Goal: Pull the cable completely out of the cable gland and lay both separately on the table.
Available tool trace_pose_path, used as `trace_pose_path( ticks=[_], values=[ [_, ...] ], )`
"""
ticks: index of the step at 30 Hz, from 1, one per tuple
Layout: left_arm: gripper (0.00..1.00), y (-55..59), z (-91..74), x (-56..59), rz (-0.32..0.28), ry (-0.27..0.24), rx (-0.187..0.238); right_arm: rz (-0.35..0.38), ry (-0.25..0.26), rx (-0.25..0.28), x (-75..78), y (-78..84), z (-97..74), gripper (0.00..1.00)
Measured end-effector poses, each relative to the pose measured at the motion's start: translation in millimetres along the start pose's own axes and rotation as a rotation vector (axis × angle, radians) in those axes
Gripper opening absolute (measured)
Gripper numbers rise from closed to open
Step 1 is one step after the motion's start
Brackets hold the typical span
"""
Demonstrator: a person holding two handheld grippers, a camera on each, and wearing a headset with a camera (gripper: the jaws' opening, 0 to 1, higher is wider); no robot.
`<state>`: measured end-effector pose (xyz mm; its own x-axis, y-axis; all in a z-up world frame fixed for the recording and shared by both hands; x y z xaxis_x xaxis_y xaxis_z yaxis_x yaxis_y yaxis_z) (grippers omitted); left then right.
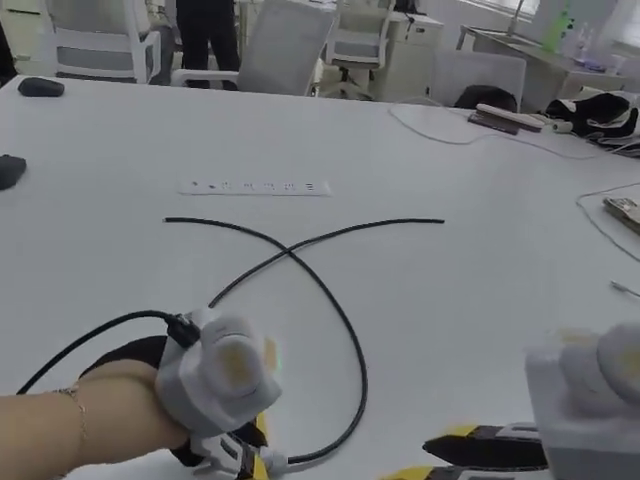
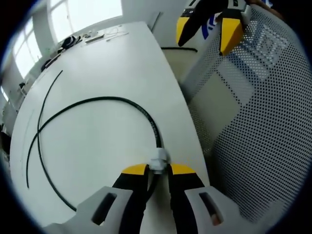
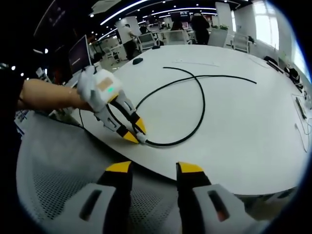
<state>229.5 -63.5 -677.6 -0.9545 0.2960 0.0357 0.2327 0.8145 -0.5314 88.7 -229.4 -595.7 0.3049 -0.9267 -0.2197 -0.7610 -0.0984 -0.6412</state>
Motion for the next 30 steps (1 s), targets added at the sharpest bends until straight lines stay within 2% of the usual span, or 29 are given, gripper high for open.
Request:
trace_pose_path(
  ticks=[2,4,6,7,8,10,12,14,17,20,23,25,26,28,30],
  values=[
    [0.17,0.4,-1.9,0.7,0.015,0.008,-0.021,0.004,0.014,-0.010,0.0,0.1,0.3,0.37],
    [0.17,-1.8,-8.3,2.3,0.021,-0.004,-0.012,0.004,0.010,-0.005,-0.3,-0.1,0.2,0.35],
    [0.17,-7.9,-17.1,5.5,-0.003,-0.010,0.020,-0.004,-0.015,-0.007,-2.0,-0.3,0.5,0.34],
    [0.17,-13.7,-24.6,8.7,-0.031,-0.020,0.057,-0.014,-0.030,-0.010,-3.0,-0.5,0.8,0.33],
    [0.17,-17.6,-30.3,11.0,-0.050,-0.028,0.075,-0.028,-0.048,-0.014,-4.2,-0.7,1.2,0.32],
    [0.17,-26.4,-45.7,18.2,-0.092,-0.039,0.100,-0.052,-0.099,-0.031,-7.9,-0.2,1.8,0.31],
    [0.17,-36.4,-59.9,27.2,-0.107,-0.045,0.130,-0.058,-0.118,-0.031,-9.3,-1.0,1.5,0.30],
    [0.17,-43.0,-71.5,35.9,-0.130,-0.060,0.151,-0.095,-0.153,-0.039,-10.6,-3.2,-0.7,0.29],
    [0.17,-47.9,-82.5,45.5,-0.135,-0.089,0.149,-0.114,-0.179,-0.009,-8.7,-7.9,-6.1,0.27],
    [0.17,-49.7,-91.0,52.6,-0.125,-0.136,0.135,-0.099,-0.257,0.066,-9.0,-19.4,-15.1,0.26],
    [0.17,-52.1,-100.9,59.5,-0.134,-0.168,0.138,-0.073,-0.298,0.120,-9.0,-32.0,-22.0,0.26],
    [0.17,-53.8,-107.8,63.1,-0.138,-0.197,0.146,-0.093,-0.324,0.134,-10.7,-40.8,-27.4,0.26],
    [0.17,-55.3,-112.6,65.5,-0.161,-0.214,0.173,-0.121,-0.338,0.136,-12.5,-45.6,-29.5,0.26],
    [0.17,-57.3,-118.6,69.5,-0.173,-0.226,0.198,-0.178,-0.353,0.129,-14.5,-52.7,-31.4,0.27],
    [0.17,-58.5,-124.3,75.2,-0.186,-0.233,0.198,-0.203,-0.368,0.115,-16.9,-57.5,-31.4,0.28]
  ],
)
Point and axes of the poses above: the centre of the closed fingertips' face, and the gripper's own axes: z roughly forward along the fingers, x roughly to its right, y roughly out of its underside, the point moved 10 cm from there along -z, roughly backward along the fingers, and after that the axes turned 2 degrees about y, right-handed, at the moved point
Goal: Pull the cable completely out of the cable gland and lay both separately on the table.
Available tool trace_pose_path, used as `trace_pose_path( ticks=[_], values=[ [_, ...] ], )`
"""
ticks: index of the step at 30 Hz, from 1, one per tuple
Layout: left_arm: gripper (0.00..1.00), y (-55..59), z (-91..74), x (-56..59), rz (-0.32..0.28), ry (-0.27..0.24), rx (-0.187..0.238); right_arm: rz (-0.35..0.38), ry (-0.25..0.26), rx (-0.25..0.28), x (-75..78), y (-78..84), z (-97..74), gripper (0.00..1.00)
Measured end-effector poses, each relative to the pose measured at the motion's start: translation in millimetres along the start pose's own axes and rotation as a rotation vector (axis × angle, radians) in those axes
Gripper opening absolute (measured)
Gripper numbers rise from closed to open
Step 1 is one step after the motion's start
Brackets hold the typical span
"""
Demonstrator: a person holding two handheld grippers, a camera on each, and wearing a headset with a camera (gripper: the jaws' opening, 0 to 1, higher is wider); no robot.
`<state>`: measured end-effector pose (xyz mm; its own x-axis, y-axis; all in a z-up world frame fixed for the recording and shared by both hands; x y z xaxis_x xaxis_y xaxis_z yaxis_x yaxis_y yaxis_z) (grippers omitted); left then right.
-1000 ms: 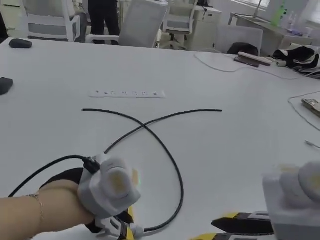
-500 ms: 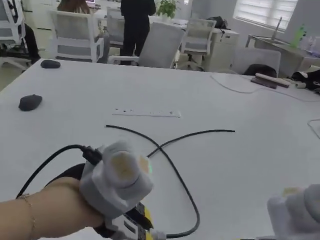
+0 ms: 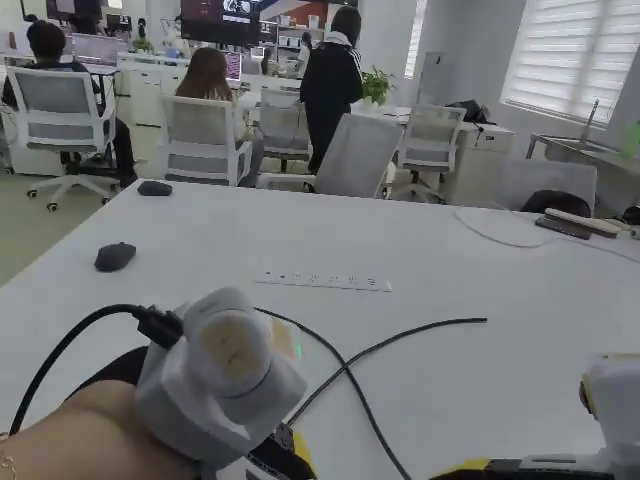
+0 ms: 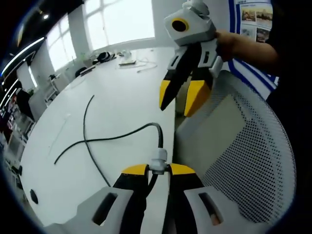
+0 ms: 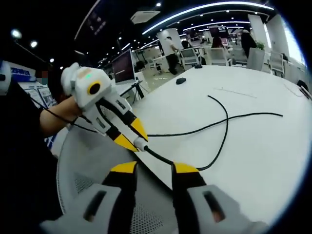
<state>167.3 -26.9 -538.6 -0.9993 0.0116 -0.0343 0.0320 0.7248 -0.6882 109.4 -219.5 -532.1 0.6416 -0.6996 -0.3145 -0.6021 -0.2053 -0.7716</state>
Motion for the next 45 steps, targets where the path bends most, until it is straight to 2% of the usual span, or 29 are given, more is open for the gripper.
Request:
trace_pose_path(
  ticks=[2,6,8,11,14,15,19,20,24,27,29,30,31,34,38,45],
  values=[
    [0.17,0.9,-5.0,2.9,0.026,-0.025,-0.015,-0.053,-0.046,-0.028,-1.1,-5.7,3.3,0.28],
    [0.17,1.8,-14.1,9.0,0.030,-0.047,-0.005,-0.145,-0.119,-0.113,-5.7,-14.0,13.2,0.28],
    [0.17,1.1,-17.7,11.9,0.033,-0.065,0.007,-0.186,-0.147,-0.134,-9.7,-18.6,18.3,0.28],
    [0.17,1.0,-20.5,14.8,0.055,-0.097,-0.001,-0.200,-0.164,-0.145,-11.8,-24.0,26.5,0.28],
    [0.16,0.7,-23.0,18.1,0.127,-0.133,-0.011,-0.222,-0.224,-0.167,-16.8,-29.7,39.8,0.28],
    [0.16,1.6,-23.3,19.0,0.134,-0.146,-0.021,-0.239,-0.244,-0.184,-18.3,-30.5,44.1,0.28],
    [0.16,3.6,-23.6,22.0,0.216,-0.190,-0.053,-0.262,-0.272,-0.226,-19.6,-30.1,55.0,0.28],
    [0.16,4.0,-23.2,23.8,0.235,-0.197,-0.057,-0.265,-0.274,-0.233,-19.9,-29.9,56.7,0.28],
    [0.16,4.7,-21.0,31.2,0.237,-0.190,-0.047,-0.271,-0.283,-0.246,-22.0,-30.2,62.3,0.28],
    [0.17,2.1,-22.8,34.6,0.263,-0.209,-0.046,-0.274,-0.297,-0.244,-25.6,-32.2,64.1,0.27],
    [0.17,1.3,-23.2,35.7,0.285,-0.235,-0.050,-0.290,-0.324,-0.224,-29.3,-34.7,65.2,0.21],
    [0.17,1.9,-22.9,36.2,0.304,-0.254,-0.065,-0.261,-0.350,-0.211,-32.6,-35.2,66.0,0.18],
    [0.17,2.4,-22.0,37.3,0.325,-0.251,-0.073,-0.249,-0.333,-0.212,-32.1,-35.4,67.0,0.19],
    [0.17,1.9,-20.0,40.1,0.325,-0.248,-0.078,-0.283,-0.322,-0.236,-33.1,-33.1,69.6,0.17],
    [0.17,-1.7,-18.6,43.3,0.344,-0.249,-0.090,-0.285,-0.314,-0.251,-30.0,-31.7,68.6,0.15],
    [0.16,-2.3,-14.4,45.2,0.371,-0.243,-0.148,-0.272,-0.294,-0.257,-30.4,-25.1,71.9,0.12]
  ],
)
Point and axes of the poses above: the centre of the closed fingertips' face, and the gripper's own axes: z roughly forward along the fingers, x roughly to its right, y roughly out of its underside, the point moved 10 cm from there along -z, roughly backward along the fingers, and after that the axes turned 2 degrees about y, right-handed, at the moved point
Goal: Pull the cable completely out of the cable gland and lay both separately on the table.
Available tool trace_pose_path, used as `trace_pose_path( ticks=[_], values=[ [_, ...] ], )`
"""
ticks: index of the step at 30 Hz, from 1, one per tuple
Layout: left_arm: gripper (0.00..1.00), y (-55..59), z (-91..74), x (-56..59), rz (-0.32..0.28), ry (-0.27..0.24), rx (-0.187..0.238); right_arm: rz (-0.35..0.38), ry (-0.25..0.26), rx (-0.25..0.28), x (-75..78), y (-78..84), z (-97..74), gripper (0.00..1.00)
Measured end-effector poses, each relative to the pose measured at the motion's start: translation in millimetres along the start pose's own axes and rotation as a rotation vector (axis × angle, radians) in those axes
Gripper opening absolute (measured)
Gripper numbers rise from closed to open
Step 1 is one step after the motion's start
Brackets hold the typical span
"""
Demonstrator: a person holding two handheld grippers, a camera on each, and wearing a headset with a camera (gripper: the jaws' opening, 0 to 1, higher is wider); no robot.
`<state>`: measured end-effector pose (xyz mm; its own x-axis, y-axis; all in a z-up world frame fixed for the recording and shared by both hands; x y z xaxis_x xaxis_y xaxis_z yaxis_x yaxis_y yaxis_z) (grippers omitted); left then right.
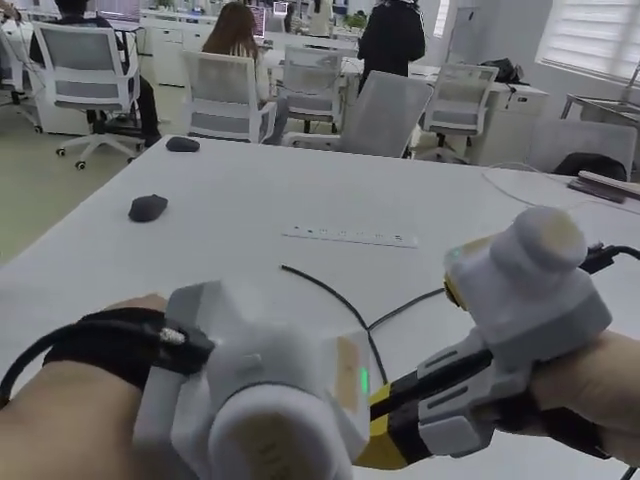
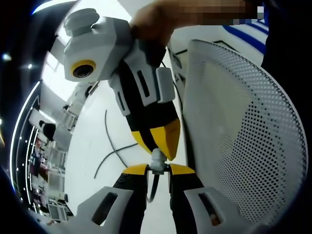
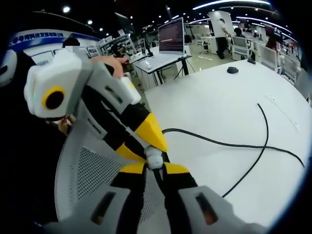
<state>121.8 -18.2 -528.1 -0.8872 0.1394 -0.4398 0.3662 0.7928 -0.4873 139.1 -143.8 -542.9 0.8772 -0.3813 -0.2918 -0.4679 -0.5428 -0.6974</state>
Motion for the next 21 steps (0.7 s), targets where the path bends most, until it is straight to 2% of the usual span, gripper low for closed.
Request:
trace_pose_path(
  ticks=[3,8,14,16,17,18,21],
  values=[
    [0.16,0.7,0.0,-0.9,0.001,0.004,-0.012,-0.052,0.033,-0.010,-2.2,-1.8,1.2,0.12],
    [0.16,1.6,0.2,-7.0,-0.014,0.016,-0.025,-0.049,0.068,-0.010,-3.8,-4.3,1.6,0.11],
    [0.16,2.1,2.3,-13.0,-0.027,0.043,-0.027,-0.131,0.118,-0.032,-5.8,-6.9,1.2,0.10],
    [0.16,3.3,3.1,-14.4,-0.093,0.088,-0.029,-0.153,0.122,-0.037,-7.4,-6.5,2.6,0.10],
    [0.16,4.4,3.6,-18.1,-0.115,0.083,-0.022,-0.219,0.174,-0.032,-3.0,-9.2,2.3,0.10],
    [0.16,4.9,4.3,-19.6,-0.133,0.096,-0.018,-0.230,0.165,-0.044,-6.0,-8.2,2.6,0.10],
    [0.16,7.7,6.3,-24.0,-0.153,0.118,-0.005,-0.251,0.194,-0.053,-7.6,-8.5,3.3,0.10]
  ],
)
Point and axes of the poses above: the centre of the closed fingertips' face, and the gripper's own axes: z roughly forward along the fingers, x roughly to its right, y roughly out of its underside, the point moved 10 cm from there along -z, roughly backward along the fingers, and after that the axes turned 2 degrees about y, right-handed, at the moved point
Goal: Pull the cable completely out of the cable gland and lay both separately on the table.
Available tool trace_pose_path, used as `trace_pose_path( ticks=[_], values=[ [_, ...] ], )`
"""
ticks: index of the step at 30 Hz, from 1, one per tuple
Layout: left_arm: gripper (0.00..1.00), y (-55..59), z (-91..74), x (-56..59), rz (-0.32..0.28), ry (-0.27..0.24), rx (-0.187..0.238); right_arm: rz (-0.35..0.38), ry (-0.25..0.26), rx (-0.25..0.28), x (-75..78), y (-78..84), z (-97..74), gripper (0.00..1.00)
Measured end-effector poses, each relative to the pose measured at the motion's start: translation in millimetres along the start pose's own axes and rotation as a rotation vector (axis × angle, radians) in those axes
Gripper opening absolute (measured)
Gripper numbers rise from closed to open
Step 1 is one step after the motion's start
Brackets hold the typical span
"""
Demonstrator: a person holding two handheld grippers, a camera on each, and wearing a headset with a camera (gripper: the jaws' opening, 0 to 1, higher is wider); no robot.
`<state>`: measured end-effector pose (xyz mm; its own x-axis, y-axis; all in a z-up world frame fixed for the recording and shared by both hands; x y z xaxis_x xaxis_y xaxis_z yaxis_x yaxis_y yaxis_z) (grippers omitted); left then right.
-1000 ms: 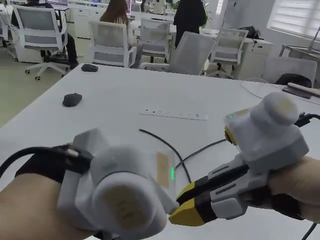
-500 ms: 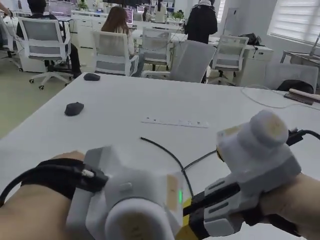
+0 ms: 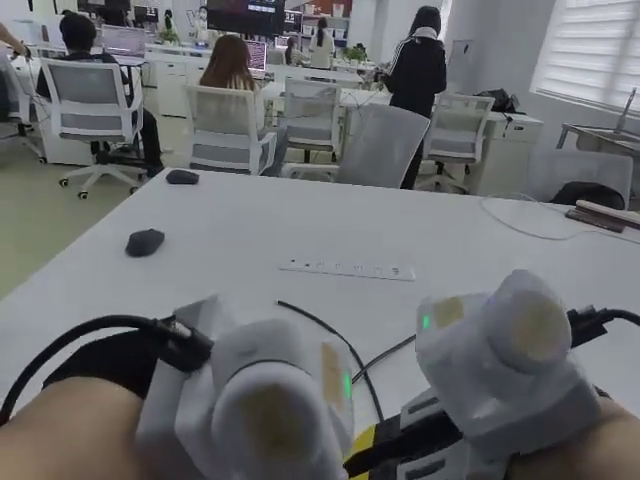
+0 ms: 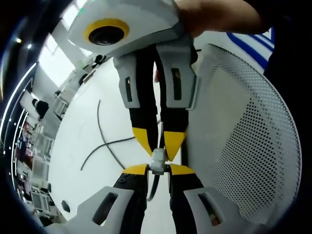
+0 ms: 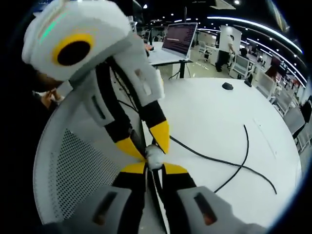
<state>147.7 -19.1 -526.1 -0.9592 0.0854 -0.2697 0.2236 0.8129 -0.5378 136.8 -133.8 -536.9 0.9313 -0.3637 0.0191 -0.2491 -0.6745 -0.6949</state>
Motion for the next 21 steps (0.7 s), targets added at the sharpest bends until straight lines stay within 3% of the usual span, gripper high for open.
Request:
trace_pose_path(
  ticks=[4,7,13,14,16,19,21],
  values=[
    [0.16,5.0,2.7,-4.5,-0.077,0.056,0.037,-0.051,0.038,0.001,-3.2,2.3,1.7,0.10],
    [0.16,10.7,6.2,-7.0,-0.151,0.112,0.089,-0.150,0.086,-0.014,-6.5,4.5,2.4,0.10],
    [0.16,14.9,9.3,-14.1,-0.234,0.207,0.100,-0.284,0.138,-0.034,-14.2,4.2,4.7,0.10],
    [0.16,15.8,9.3,-14.6,-0.262,0.223,0.105,-0.313,0.154,-0.039,-15.1,3.6,4.7,0.10],
    [0.16,18.7,10.3,-18.9,-0.415,0.244,0.141,-0.339,0.191,-0.044,-14.6,3.7,3.2,0.10],
    [0.16,17.8,12.1,-15.8,-0.354,0.237,0.148,-0.310,0.169,-0.048,-13.6,5.7,3.0,0.11],
    [0.16,15.0,12.5,-14.3,-0.357,0.200,0.148,-0.220,0.174,-0.031,-9.0,8.0,1.3,0.12]
  ],
)
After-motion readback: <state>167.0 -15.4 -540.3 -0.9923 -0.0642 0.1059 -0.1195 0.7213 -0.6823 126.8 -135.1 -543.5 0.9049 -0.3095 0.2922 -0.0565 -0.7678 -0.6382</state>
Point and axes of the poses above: the centre of the closed fingertips' face, and the gripper's own axes: z roughly forward along the fingers, x roughly to its right, y roughly out of its underside, the point moved 10 cm from there along -z, roughly backward along the fingers, and after that the axes turned 2 degrees about y, right-handed, at the moved point
